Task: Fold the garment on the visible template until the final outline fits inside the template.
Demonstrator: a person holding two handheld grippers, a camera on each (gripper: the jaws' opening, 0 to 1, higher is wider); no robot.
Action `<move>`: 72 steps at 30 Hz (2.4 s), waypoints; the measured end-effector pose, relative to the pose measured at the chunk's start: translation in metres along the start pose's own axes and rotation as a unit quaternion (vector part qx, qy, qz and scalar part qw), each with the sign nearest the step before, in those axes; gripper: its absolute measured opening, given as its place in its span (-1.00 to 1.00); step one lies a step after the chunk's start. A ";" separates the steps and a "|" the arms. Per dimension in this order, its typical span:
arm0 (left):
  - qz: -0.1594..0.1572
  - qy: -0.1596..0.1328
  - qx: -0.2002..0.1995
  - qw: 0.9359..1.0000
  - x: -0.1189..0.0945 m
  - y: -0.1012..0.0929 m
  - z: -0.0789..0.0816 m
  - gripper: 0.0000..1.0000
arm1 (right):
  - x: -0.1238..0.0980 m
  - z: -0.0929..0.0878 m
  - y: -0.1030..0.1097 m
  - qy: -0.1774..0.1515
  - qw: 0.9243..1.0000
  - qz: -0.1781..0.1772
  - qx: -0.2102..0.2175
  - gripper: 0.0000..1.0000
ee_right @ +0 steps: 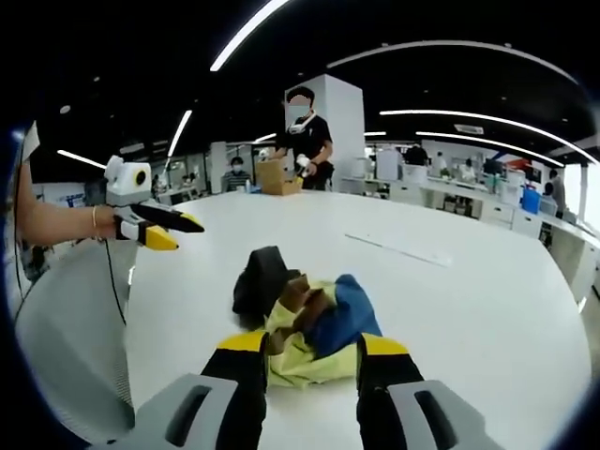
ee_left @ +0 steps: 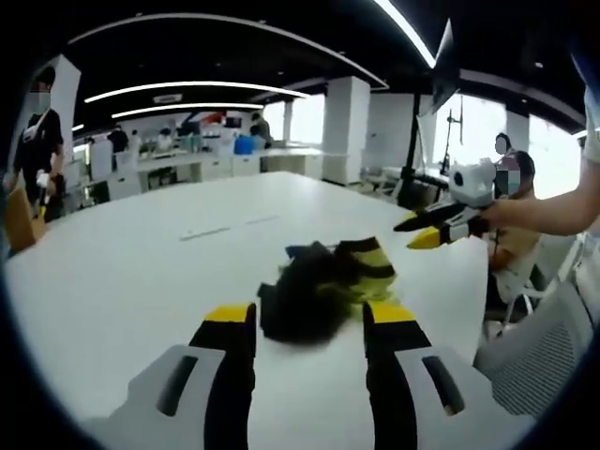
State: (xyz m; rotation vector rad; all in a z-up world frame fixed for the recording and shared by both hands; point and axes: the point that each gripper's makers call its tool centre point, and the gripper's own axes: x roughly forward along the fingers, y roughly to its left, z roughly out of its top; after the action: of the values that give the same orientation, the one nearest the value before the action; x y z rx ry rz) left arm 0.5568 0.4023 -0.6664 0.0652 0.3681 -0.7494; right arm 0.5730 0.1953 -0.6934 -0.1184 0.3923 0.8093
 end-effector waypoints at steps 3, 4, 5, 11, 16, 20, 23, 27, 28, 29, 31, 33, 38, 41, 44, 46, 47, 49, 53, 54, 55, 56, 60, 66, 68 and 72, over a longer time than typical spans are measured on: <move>-0.007 -0.002 0.004 1.000 0.008 -0.001 0.006 -0.20 | 0.007 -0.001 0.000 0.004 1.000 0.007 -0.001 -0.45; -0.010 -0.004 0.005 1.000 0.012 -0.001 0.008 -0.21 | 0.010 -0.002 0.000 0.008 1.000 0.009 -0.002 -0.47; -0.013 -0.005 0.006 1.000 0.016 -0.002 0.009 -0.22 | 0.012 -0.004 0.000 0.010 1.000 0.011 -0.002 -0.48; -0.024 -0.014 0.009 1.000 0.039 -0.004 0.024 -0.30 | 0.024 -0.010 -0.003 0.022 1.000 0.018 -0.002 -0.52; -0.042 -0.011 0.014 0.999 0.056 -0.006 0.029 -0.33 | 0.032 -0.011 -0.002 0.029 0.999 0.027 -0.007 -0.55; -0.053 0.000 0.023 0.998 0.069 -0.008 0.028 -0.36 | 0.040 -0.015 -0.003 0.037 0.999 0.032 -0.013 -0.59; -0.059 0.004 0.024 0.998 0.077 -0.009 0.027 -0.37 | 0.045 -0.016 -0.004 0.040 0.999 0.035 -0.013 -0.62; -0.066 0.011 0.027 0.997 0.086 -0.009 0.026 -0.40 | 0.051 -0.021 -0.001 0.048 0.998 0.044 -0.014 -0.64; -0.068 0.011 0.028 0.997 0.088 -0.009 0.026 -0.42 | 0.053 -0.023 0.000 0.051 0.998 0.045 -0.015 -0.64; -0.071 0.014 0.030 0.997 0.091 -0.009 0.026 -0.43 | 0.054 -0.024 0.000 0.053 0.997 0.045 -0.016 -0.64; -0.073 0.016 0.030 0.997 0.093 -0.008 0.027 -0.44 | 0.056 -0.025 -0.002 0.053 0.998 0.044 -0.012 -0.65; -0.078 0.018 0.032 0.996 0.099 -0.007 0.028 -0.45 | 0.058 -0.025 -0.003 0.053 0.998 0.043 -0.008 -0.68; -0.090 0.037 0.043 0.994 0.110 -0.007 0.023 -0.47 | 0.060 -0.026 -0.006 0.055 0.998 0.044 -0.004 -0.72; -0.103 0.051 0.049 0.992 0.113 -0.011 0.016 -0.52 | 0.061 -0.026 -0.006 0.056 0.997 0.045 -0.002 -0.74; -0.111 0.077 0.062 0.989 0.115 -0.013 0.003 -0.60 | 0.061 -0.026 -0.003 0.058 0.997 0.047 -0.004 -0.78; -0.117 0.087 0.070 0.987 0.115 -0.016 -0.003 -0.62 | 0.062 -0.026 0.000 0.059 0.997 0.049 -0.011 -0.84; -0.118 0.092 0.073 0.986 0.115 -0.016 -0.006 -0.63 | 0.062 -0.027 0.001 0.060 0.997 0.051 -0.010 -0.87; -0.118 0.103 0.078 0.985 0.114 -0.015 -0.011 -0.67 | 0.064 -0.029 0.003 0.065 0.996 0.054 -0.004 -0.91; -0.113 0.107 0.074 0.985 0.112 -0.012 -0.013 -0.73 | 0.066 -0.031 0.003 0.069 0.996 0.053 0.001 -0.95; -0.109 0.105 0.072 0.986 0.110 -0.010 -0.012 -0.74 | 0.067 -0.032 0.003 0.071 0.996 0.051 -0.001 -0.96; -0.106 0.101 0.072 0.987 0.109 -0.009 -0.010 -0.74 | 0.067 -0.032 0.003 0.071 0.996 0.050 -0.001 -0.98; -0.104 0.098 0.072 0.987 0.108 -0.008 -0.009 -0.75 | 0.067 -0.032 0.004 0.071 0.996 0.052 0.001 -0.99; -0.096 0.075 0.061 0.991 0.105 -0.005 0.002 -0.85 | 0.065 -0.031 0.004 0.070 0.996 0.049 -0.009 -1.00; -0.090 0.069 0.060 0.992 0.104 -0.005 0.006 -0.94 | 0.060 -0.026 0.004 0.066 0.997 0.047 -0.012 -1.00; -0.085 0.063 0.064 0.992 0.103 -0.005 0.010 -0.95 | 0.058 -0.026 0.005 0.067 0.996 0.048 -0.021 -1.00; -0.076 0.050 0.067 0.994 0.103 -0.006 0.019 -0.97 | 0.054 -0.020 0.002 0.063 0.997 0.046 -0.026 -1.00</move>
State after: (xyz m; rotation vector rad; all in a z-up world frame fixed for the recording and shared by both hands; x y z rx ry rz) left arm 0.6273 0.3271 -0.6841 0.2042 0.4216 -0.9235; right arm 0.5991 0.2286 -0.7324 -0.2022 0.4983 0.9062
